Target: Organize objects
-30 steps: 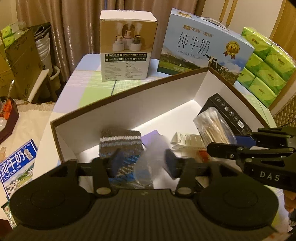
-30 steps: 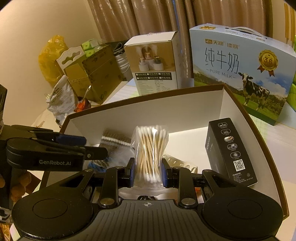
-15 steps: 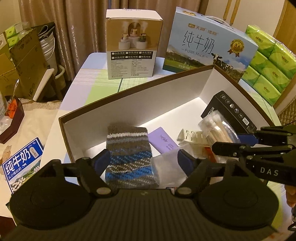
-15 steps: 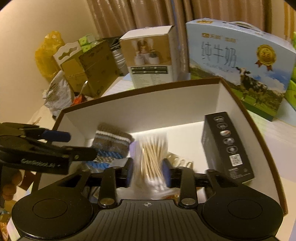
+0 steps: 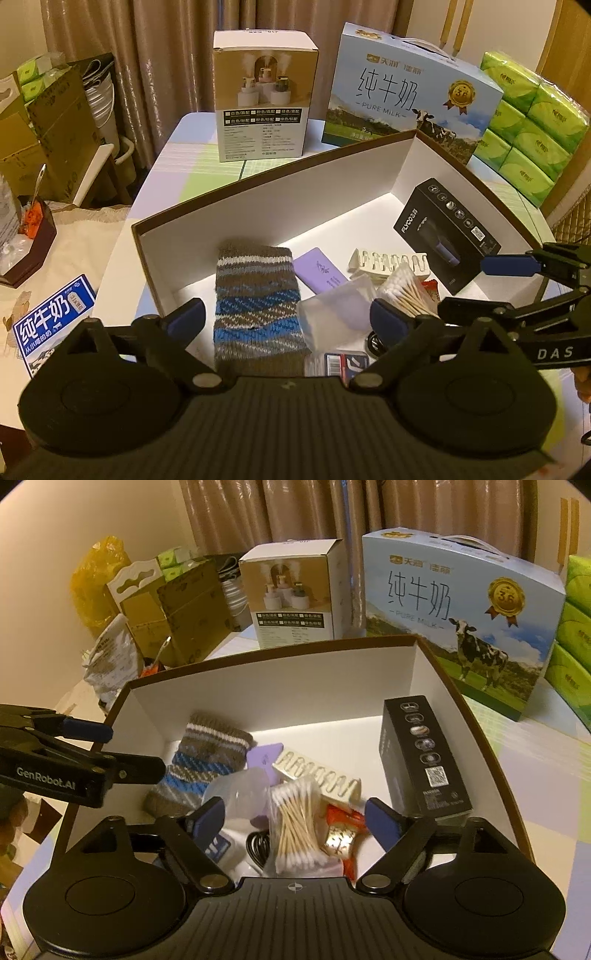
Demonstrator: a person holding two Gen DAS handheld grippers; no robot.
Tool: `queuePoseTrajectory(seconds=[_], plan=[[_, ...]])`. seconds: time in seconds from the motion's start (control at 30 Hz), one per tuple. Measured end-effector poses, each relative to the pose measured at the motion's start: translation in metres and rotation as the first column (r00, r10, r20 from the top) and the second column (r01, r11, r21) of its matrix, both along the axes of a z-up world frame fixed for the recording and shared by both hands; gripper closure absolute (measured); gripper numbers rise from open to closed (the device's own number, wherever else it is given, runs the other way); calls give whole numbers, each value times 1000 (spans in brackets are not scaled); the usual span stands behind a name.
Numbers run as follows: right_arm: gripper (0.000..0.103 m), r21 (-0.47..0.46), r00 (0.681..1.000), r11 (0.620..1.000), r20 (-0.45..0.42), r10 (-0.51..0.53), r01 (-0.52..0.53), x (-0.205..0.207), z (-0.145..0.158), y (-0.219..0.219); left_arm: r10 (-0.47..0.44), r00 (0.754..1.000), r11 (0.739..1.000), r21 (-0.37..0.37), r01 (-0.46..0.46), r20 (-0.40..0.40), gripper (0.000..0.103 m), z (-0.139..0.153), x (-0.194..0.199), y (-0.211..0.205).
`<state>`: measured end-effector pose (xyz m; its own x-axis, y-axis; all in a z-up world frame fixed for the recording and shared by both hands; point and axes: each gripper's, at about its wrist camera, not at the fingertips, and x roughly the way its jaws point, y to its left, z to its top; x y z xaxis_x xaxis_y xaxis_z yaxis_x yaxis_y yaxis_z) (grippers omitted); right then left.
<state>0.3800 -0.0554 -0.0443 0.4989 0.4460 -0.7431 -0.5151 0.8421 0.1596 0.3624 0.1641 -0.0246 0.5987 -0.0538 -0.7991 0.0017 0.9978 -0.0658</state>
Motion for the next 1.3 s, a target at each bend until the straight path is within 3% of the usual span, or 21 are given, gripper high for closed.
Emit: queuePoseTrajectory(seconds=[0.23, 0.6, 1.1, 1.3], plan=[[10, 9, 1000, 1000, 13, -19, 19, -12, 8, -12, -2, 1000, 1000, 7, 2, 19, 5, 9, -16, -8], [5, 32, 998, 998, 31, -48, 47, -36, 20, -31, 1, 999, 1000, 9, -2, 50, 4, 27, -49, -23], [2, 85, 994, 992, 53, -98, 93, -97, 41, -70, 3, 995, 998, 58, -9, 103, 1, 44, -116, -55], [2, 93, 993, 990, 56, -108, 103, -126, 47, -86, 9, 994, 999, 33, -12, 108, 1, 48, -145, -67]])
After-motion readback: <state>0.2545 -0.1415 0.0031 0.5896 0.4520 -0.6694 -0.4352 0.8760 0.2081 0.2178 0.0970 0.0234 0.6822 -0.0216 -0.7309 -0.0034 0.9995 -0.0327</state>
